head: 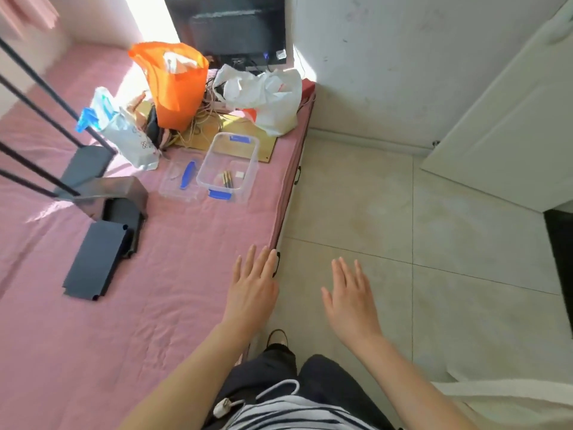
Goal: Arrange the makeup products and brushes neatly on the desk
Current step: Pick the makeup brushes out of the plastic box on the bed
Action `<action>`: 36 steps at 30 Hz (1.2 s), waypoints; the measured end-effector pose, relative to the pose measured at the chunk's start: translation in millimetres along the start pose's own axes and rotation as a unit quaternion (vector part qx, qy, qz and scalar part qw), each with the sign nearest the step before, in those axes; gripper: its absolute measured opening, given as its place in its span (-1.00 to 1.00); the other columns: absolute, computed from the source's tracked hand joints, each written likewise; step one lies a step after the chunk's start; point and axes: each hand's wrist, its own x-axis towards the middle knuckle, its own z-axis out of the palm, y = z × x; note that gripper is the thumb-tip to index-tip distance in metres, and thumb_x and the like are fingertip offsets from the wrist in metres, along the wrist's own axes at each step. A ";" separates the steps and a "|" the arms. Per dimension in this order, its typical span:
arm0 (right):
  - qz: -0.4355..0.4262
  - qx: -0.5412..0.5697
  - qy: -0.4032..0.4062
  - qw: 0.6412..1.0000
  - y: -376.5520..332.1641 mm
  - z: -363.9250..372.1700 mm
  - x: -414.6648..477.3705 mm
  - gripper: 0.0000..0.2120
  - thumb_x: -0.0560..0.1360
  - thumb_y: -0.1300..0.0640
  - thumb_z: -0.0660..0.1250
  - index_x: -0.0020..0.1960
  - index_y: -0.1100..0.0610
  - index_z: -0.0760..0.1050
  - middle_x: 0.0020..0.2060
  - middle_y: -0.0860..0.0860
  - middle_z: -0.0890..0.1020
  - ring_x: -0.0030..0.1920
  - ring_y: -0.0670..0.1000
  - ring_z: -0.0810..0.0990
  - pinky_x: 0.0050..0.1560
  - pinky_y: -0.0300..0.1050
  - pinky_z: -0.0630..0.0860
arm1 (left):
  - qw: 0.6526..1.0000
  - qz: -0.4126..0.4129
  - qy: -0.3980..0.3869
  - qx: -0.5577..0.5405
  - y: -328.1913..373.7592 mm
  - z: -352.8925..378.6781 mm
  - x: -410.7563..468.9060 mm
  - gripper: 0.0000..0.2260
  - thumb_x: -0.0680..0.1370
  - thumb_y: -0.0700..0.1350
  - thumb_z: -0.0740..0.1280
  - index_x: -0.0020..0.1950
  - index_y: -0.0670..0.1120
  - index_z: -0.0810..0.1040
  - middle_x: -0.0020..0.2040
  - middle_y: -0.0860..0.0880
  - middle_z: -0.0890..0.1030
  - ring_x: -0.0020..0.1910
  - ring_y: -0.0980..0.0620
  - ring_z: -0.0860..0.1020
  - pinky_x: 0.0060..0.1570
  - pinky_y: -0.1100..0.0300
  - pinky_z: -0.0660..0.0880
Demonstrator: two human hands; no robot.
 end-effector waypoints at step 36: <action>-0.212 -0.067 -0.063 0.973 81.5 -149.7 372.4 -0.43 0.64 -0.05 -0.01 0.55 0.16 -0.06 0.55 0.09 0.02 0.54 0.14 -0.15 0.53 0.06 0.01 | 0.960 -0.261 0.041 -0.092 70.6 -13.5 306.1 -0.53 0.63 -0.05 0.15 0.52 -0.11 0.20 0.52 -0.06 0.24 0.54 -0.06 0.05 0.50 0.02 0.04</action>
